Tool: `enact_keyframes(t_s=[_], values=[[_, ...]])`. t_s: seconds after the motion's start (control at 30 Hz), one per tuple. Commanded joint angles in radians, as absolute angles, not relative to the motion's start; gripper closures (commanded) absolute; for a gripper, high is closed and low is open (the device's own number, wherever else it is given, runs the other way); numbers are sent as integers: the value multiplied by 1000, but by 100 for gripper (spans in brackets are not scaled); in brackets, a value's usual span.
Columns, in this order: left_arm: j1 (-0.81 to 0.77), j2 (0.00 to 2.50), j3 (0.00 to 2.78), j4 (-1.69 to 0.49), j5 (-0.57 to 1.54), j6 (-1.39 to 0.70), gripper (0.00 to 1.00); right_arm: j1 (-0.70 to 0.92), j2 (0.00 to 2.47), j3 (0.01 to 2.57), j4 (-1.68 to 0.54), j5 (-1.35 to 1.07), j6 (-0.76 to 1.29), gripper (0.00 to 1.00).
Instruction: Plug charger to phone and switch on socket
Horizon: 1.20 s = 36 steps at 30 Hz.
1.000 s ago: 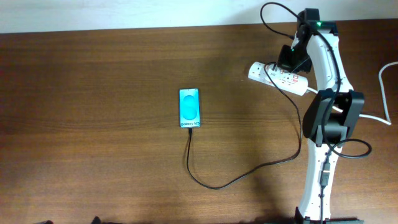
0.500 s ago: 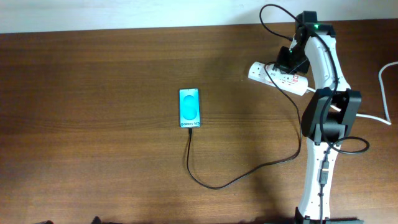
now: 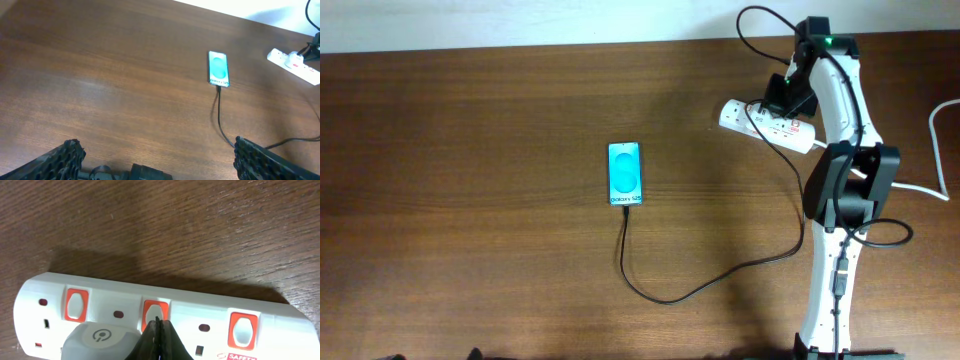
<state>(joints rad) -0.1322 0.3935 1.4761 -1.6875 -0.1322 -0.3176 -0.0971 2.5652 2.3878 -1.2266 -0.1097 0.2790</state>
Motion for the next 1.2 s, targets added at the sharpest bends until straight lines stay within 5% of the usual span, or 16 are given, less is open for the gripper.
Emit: enact_keyframes(t_s=[0.0,1.17], values=[[-133,391,1472,-1688,-144,-332,1,-77,2589,2363,-1209,-120,267,96],[-133,391,1472,-1687,-144,-332,1,22,2592,2130,-1234,-88,244,96]])
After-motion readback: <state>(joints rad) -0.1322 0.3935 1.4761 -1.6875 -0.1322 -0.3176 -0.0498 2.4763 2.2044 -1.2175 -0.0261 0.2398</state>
